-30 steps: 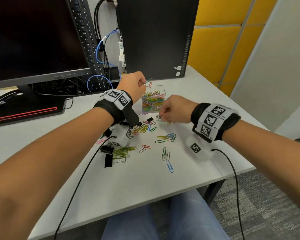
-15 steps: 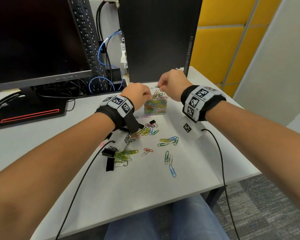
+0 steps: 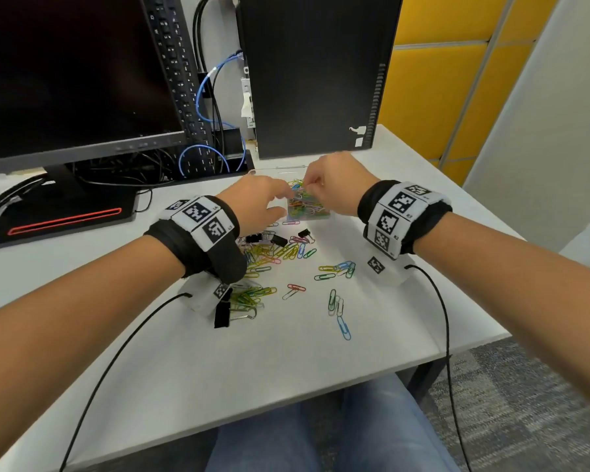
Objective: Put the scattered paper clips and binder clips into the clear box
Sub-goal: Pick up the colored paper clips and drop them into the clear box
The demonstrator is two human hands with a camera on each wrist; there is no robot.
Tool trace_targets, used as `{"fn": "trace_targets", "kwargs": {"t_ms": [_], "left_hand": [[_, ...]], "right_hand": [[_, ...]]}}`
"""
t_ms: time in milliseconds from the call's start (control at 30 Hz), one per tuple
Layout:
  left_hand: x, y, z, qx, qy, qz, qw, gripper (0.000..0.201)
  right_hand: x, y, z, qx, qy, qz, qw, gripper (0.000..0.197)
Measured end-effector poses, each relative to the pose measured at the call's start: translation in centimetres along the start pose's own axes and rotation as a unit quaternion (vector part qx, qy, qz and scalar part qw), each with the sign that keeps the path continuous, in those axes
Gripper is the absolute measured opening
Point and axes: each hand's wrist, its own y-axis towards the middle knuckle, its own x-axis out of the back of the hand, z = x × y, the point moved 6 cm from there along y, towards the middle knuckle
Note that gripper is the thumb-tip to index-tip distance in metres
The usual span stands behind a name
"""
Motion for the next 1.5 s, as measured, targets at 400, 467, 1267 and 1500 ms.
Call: {"fn": "trace_targets", "kwargs": {"t_ms": [400,467,1267,1500], "left_hand": [[-3.4,-4.1,1.9,0.077,0.13,0.182,0.972,0.036],[-3.8,-4.3,2.0,0.074,0.131,0.191,0.97,0.041],[-4.5,-3.5,1.5,0.058,0.066,0.162,0.983,0.044],[-4.8,-3.8,0.4,0.01,0.077,0.168,0.983,0.015]], "right_hand": [[-6.4,-3.2,3.2,0.047,-0.031,0.219,0.974,0.029],[-6.7,-3.3,3.1,0.043,-0.024,0.22,0.974,0.028],[-6.3,-4.0,4.4,0.065,0.003,0.211,0.975,0.023],[-6.4,-4.3,3.6,0.03,0.007,0.228,0.973,0.014]]}}
